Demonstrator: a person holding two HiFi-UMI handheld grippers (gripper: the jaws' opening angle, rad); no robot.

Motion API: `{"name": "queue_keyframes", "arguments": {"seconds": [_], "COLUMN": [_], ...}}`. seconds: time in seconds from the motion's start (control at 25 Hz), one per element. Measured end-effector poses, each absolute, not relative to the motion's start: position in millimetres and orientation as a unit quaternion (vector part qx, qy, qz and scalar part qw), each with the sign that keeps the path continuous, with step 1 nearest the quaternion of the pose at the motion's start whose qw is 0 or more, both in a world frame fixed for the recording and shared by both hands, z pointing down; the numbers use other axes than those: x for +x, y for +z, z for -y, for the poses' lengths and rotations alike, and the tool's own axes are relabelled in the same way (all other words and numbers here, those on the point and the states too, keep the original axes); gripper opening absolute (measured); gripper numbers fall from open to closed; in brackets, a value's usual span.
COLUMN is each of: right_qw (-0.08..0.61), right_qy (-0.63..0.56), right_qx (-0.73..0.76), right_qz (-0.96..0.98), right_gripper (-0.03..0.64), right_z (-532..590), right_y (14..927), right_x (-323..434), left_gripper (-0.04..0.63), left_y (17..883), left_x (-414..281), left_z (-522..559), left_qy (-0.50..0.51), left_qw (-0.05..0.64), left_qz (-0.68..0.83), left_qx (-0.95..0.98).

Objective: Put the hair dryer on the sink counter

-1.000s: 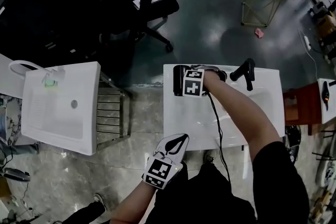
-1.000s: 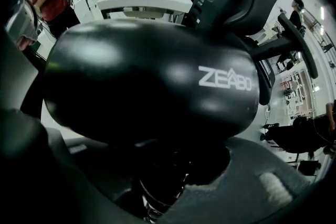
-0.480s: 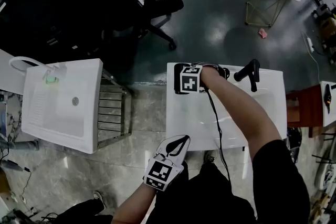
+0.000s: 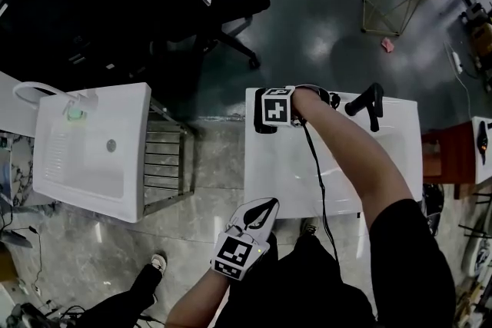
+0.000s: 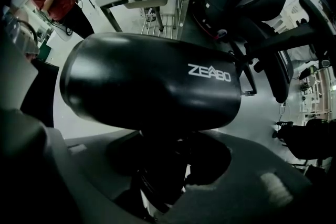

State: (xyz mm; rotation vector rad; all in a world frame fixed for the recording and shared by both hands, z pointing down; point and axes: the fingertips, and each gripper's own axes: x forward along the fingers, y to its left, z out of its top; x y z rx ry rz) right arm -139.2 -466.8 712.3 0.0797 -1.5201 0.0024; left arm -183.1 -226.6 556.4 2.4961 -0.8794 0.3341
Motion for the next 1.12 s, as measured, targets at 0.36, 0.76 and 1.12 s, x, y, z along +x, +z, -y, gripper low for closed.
{"name": "queue_keyframes", "arguments": {"seconds": [0.36, 0.76, 1.12], "right_qw": [0.716, 0.704, 0.650], "right_qy": [0.011, -0.013, -0.052], "right_qx": [0.035, 0.039, 0.093], "right_qz": [0.697, 0.709, 0.752], "right_gripper": [0.206, 0.218, 0.227], "right_z": [469, 470, 471], "right_y": [711, 709, 693], "right_x": [-139, -140, -140], "left_gripper": [0.003, 0.003, 0.003], "left_y": [558, 558, 553], "left_x": [-181, -180, -177], "left_z": [224, 223, 221], "left_qy": [0.125, 0.123, 0.121], "left_qw": [0.239, 0.240, 0.236], "left_qz": [0.317, 0.322, 0.327], "left_qx": [0.909, 0.907, 0.907]}}
